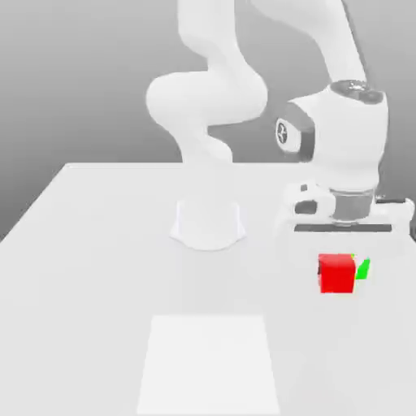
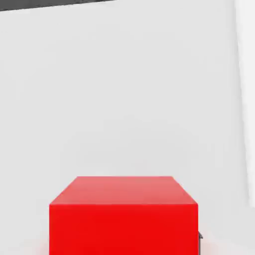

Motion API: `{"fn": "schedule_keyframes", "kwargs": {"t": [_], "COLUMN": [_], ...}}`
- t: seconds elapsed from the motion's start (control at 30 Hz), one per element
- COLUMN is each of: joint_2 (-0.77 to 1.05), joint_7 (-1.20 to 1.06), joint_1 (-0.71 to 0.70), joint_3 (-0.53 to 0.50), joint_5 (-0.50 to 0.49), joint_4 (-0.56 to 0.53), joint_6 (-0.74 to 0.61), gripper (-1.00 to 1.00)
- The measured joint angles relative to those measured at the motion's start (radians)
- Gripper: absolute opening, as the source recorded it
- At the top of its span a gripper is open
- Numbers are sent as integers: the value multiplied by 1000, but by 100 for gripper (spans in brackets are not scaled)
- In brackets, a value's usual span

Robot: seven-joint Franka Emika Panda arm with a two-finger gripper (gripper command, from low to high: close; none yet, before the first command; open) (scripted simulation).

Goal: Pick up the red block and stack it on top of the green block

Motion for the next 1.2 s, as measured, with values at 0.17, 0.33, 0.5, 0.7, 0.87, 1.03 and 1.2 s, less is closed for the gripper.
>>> {"fn": "schedule_keyframes", "kwargs": {"t": [0.17, 0.33, 0.5, 0.7, 0.87, 1.03, 1.2], "joint_2": [-87, -92, -47, 15, 70, 127, 184], "joint_7": [-23, -12, 21, 70, 122, 186, 255], "joint_1": [193, 251, 223, 185, 156, 131, 128], "joint_3": [127, 188, 208, 228, 237, 235, 212], "joint_5": [69, 65, 16, -58, -133, -223, -319], "joint_4": [-63, -88, -87, -86, -86, -85, -83], "joint_6": [-23, 0, 48, 107, 154, 199, 242], "gripper": [-100, -100, -100, -100, -100, -100, -100]}}
